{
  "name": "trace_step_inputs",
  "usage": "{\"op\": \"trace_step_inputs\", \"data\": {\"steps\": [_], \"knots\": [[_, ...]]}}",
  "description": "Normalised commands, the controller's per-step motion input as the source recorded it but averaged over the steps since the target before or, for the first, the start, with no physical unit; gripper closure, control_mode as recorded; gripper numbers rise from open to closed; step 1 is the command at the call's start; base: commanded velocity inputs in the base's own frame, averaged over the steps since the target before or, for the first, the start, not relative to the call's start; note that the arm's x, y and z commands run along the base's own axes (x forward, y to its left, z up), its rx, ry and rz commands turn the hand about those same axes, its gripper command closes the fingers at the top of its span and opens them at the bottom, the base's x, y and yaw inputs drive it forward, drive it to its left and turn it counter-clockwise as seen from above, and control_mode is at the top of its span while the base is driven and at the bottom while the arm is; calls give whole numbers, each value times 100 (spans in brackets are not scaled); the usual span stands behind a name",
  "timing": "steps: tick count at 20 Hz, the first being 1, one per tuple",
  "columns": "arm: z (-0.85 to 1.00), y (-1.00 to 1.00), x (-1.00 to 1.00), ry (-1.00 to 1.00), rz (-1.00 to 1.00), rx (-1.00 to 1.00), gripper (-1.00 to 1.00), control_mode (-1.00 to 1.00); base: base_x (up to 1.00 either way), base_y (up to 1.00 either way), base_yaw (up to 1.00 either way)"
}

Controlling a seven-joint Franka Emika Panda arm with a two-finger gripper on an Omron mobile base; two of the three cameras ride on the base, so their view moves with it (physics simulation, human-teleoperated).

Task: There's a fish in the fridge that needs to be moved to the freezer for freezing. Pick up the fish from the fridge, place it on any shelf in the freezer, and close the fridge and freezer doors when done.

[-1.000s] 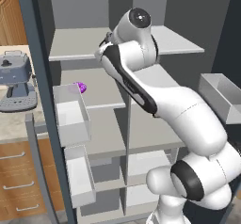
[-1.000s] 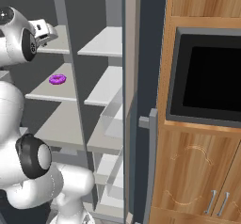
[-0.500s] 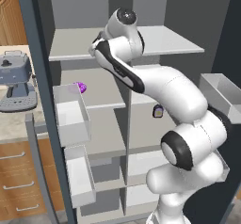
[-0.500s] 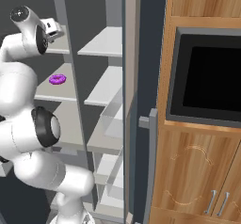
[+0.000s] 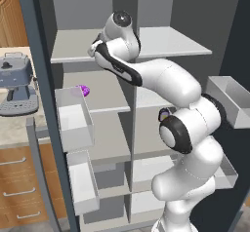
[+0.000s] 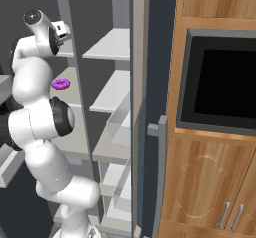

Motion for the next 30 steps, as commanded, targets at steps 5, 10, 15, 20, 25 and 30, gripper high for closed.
{"op": "trace_step_inputs", "data": {"steps": [5, 10, 15, 20, 25, 30], "knots": [[-9, 18, 49, 0, 0, 0, 100, -100, 0, 0, 0], [-7, 19, 56, 0, 0, -1, 100, -100, 0, 0, 0], [-19, 28, 55, 0, 0, -3, -100, -100, 0, 0, 0], [-6, 6, 13, 0, 0, 0, -100, -100, 0, 0, 0], [-26, -6, -43, 0, 0, 0, -100, -100, 0, 0, 0], [-76, -32, -91, 0, 0, 0, -100, -100, 0, 0, 0]]}}
